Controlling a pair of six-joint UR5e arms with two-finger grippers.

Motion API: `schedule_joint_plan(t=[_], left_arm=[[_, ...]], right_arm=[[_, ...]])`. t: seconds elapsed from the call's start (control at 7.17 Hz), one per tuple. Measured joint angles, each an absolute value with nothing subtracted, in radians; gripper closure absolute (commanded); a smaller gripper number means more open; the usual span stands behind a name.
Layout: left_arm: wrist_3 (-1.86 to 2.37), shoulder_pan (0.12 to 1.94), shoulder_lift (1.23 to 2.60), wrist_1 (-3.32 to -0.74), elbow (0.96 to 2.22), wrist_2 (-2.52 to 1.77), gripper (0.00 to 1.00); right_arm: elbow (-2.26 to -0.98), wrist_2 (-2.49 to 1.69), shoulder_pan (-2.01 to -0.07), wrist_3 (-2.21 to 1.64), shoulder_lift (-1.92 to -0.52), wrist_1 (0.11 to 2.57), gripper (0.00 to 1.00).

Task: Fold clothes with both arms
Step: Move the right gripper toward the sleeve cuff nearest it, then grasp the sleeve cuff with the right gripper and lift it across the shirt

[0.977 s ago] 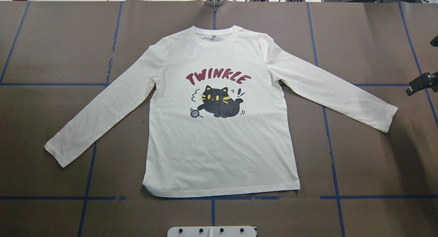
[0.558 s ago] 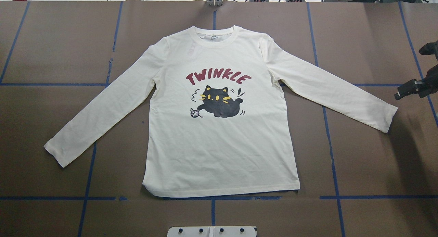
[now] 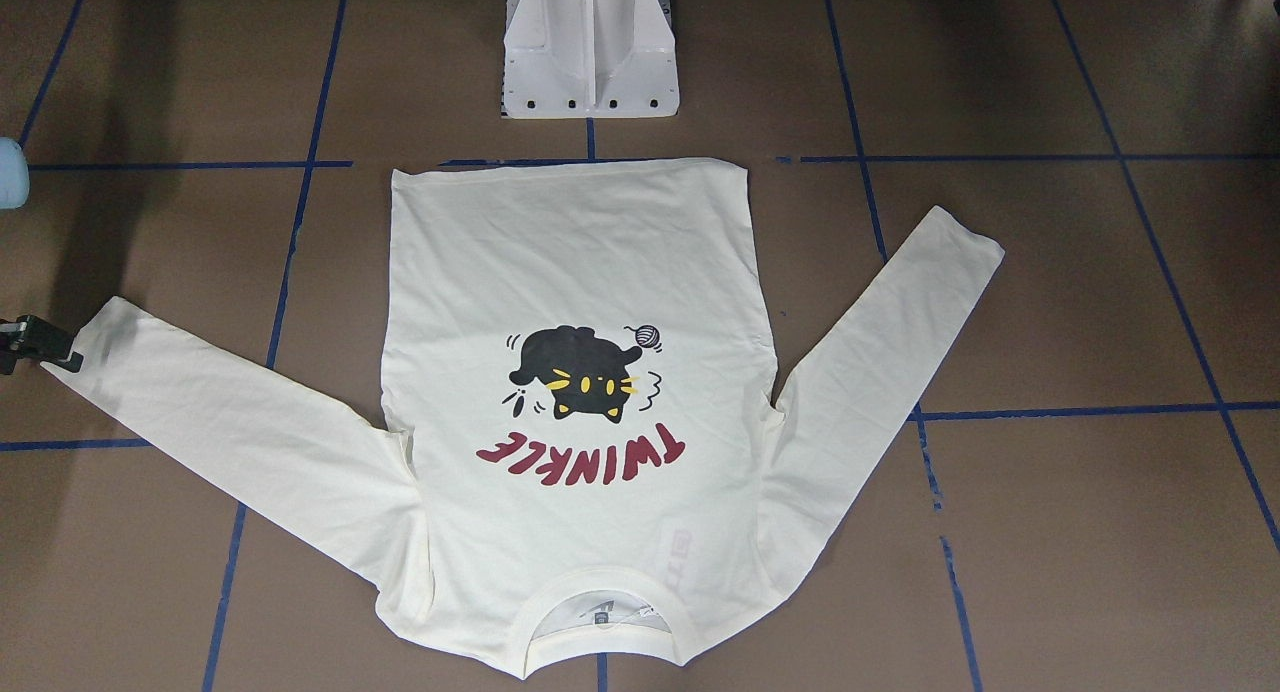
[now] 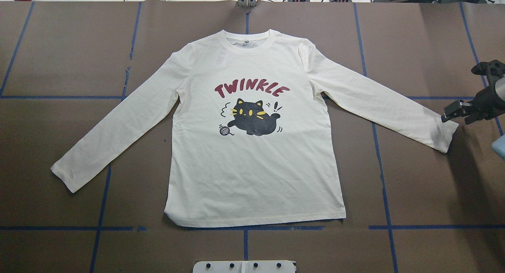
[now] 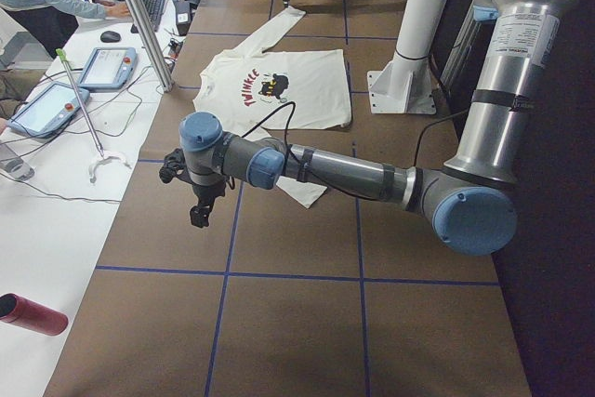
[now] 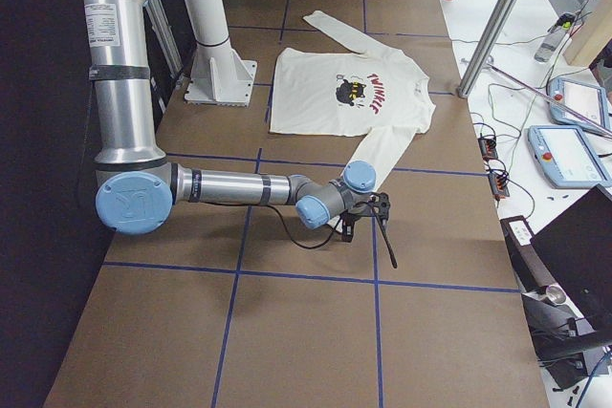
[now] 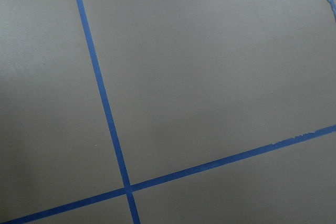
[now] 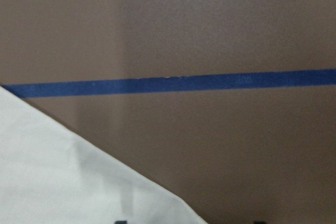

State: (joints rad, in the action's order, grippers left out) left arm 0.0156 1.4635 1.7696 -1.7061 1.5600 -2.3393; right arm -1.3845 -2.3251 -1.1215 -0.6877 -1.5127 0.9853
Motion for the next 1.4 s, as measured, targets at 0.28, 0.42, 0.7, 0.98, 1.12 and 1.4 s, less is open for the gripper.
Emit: schedule_joint_plan(t=[0.28,0.42,0.7,0.98,1.12,1.4], left_arm=[[0.016,1.463,1.769,-1.706,1.56,-2.341,0.0],[0.015,1.463,1.767,-1.706,1.559,-2.349,0.0],[0.016,1.463,1.766,-1.706,1.556,-2.368,0.0],[0.017,1.463,1.766,-1.706,1.557,-2.374,0.0],[0.017,1.463,1.766,-1.706,1.558,-2.379,0.0],[0.017,1.463,1.766,-1.706,1.558,-2.405,0.0]], right_arm=[[-1.37,-2.324,-1.119,-0.693,-1.514,0.983,1.0],[-1.368,-2.324,-1.118,-0.693,-1.512,0.982,1.0],[-1.372,-2.327,-1.12,-0.687,-1.511,0.981,1.0],[-1.426,-2.336,-1.121,-0.694,-1.514,0.985,1.0],[-1.475,-2.354,-1.12,-0.728,-1.501,1.0,1.0],[-1.536,-2.396,-1.089,-0.96,-1.367,1.039,1.0]])
